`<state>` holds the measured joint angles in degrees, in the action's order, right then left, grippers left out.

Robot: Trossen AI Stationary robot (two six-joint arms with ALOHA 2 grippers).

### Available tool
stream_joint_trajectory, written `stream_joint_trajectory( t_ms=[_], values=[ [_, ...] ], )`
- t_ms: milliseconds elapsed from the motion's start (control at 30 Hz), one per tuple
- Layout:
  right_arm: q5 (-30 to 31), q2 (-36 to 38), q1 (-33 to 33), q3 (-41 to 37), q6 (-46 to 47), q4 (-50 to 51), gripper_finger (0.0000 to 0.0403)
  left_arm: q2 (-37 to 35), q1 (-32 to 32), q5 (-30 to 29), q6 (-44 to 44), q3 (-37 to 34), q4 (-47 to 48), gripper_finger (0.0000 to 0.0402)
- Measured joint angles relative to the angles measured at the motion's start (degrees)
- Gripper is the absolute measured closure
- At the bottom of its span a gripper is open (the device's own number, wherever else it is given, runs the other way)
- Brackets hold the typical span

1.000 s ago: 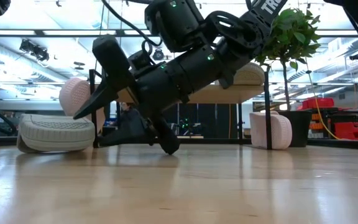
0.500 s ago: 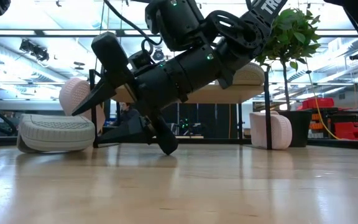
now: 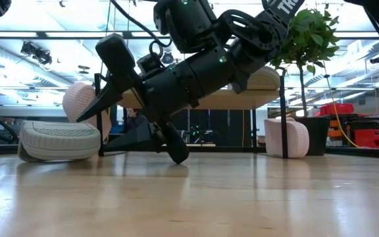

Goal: Pick and place slides into the shelf
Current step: Put the grey slide onto the shelf

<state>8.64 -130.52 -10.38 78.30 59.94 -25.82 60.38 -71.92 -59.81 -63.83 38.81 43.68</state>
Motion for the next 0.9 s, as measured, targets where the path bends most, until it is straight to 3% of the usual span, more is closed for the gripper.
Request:
stream_joint_trajectory(
  t_ms=[300,500,767,900],
  values=[
    [2.3,0.0,-1.4,0.0,0.7,0.1,0.0135,0.0,0.0,-0.6,0.0,0.0,0.0,0.0381],
    [2.4,-0.4,-1.9,1.8,-0.5,0.3,0.0147,0.0,0.0,-0.6,0.0,0.0,-0.1,0.0396],
    [-0.6,-8.1,-1.9,12.8,-2.2,6.2,0.02,0.0,0.0,-0.6,0.0,0.0,-0.8,0.0381],
    [-0.9,-9.7,-2.2,16.6,-4.6,10.2,0.0269,0.0,0.0,-0.6,0.0,0.0,-1.1,0.038]
  ],
)
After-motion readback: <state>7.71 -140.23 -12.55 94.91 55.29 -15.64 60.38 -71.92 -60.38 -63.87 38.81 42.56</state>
